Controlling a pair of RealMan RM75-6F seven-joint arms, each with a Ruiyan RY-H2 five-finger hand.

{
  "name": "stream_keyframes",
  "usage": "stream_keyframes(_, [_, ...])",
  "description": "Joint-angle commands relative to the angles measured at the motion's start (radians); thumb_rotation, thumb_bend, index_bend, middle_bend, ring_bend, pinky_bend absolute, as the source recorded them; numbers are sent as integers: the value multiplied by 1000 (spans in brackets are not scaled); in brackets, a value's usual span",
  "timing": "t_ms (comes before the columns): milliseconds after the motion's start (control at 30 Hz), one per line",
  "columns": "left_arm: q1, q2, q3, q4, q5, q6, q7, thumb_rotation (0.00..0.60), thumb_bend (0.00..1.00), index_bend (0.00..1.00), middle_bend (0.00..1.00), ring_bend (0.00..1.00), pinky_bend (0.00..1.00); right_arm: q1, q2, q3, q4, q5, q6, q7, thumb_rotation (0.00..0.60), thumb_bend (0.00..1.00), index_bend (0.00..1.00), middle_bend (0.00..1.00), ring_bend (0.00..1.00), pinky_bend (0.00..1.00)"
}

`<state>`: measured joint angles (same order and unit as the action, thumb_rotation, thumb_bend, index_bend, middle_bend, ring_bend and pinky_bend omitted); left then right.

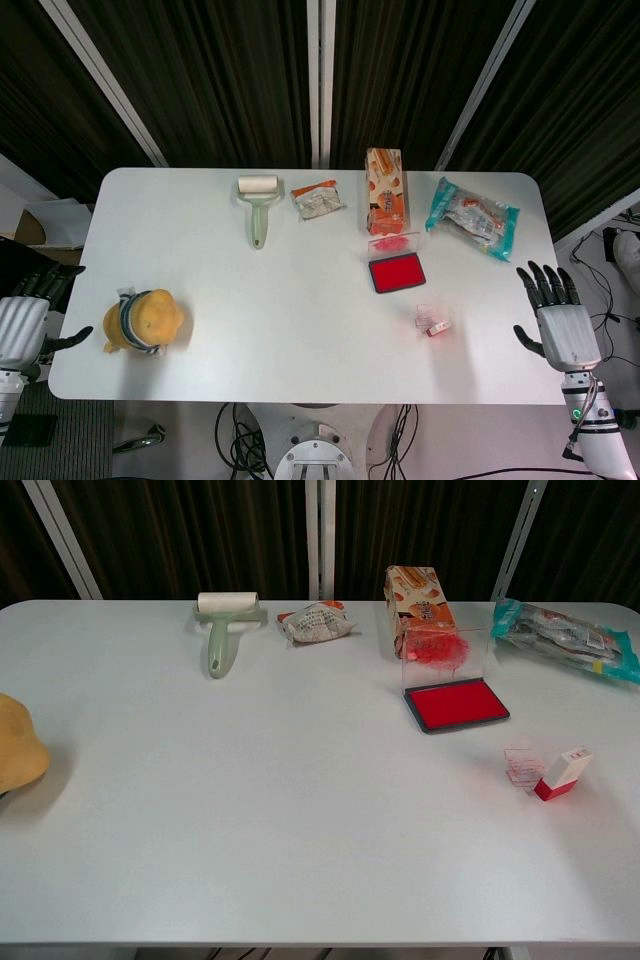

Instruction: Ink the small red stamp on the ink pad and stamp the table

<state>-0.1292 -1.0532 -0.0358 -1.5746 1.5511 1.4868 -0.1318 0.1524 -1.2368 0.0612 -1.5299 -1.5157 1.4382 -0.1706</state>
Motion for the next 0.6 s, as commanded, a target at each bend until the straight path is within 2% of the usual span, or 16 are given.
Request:
stream_keyframes(33, [0,0,0,0,0,-1,0,600,122,161,187,118,210,0,-1,0,1,1,-1,1,600,148,0,0,0,0])
stream_keyframes(333, [4,-1,3,-3,3,4,2,600,122,161,187,118,210,3,-4,-4,16,-38,20,33,600,149,0,0,0,0])
stream_keyframes(367, [4,0,3,-4,3,5,2,600,122,161,187,118,210,3,-9,-3,27,-55,39,47,600,150,0,0,18,39])
stream_keyframes(400, [3,1,2,-6,5,6,3,600,122,161,187,118,210,4,-17,2,43,-80,67,60,600,151,0,0,73,129])
stream_keyframes(433, [4,2,3,-7,7,8,4,600,122,161,187,118,210,5,-26,4,63,-105,92,76,600,154,0,36,247,393])
stream_keyframes(500, [4,4,4,-10,8,7,6,600,122,161,187,118,210,8,-32,-2,76,-126,101,95,600,159,0,200,628,861])
stream_keyframes(533, [4,5,4,-12,6,6,6,600,122,161,187,118,210,12,-26,-13,79,-134,86,95,600,161,4,271,740,961])
stream_keyframes(567, [4,6,4,-13,5,4,6,600,122,161,187,118,210,16,-20,-20,83,-137,71,77,600,162,22,303,820,1000])
stream_keyframes(600, [3,7,3,-14,4,3,6,600,122,161,187,118,210,21,-13,-27,86,-141,53,51,600,163,50,290,843,1000])
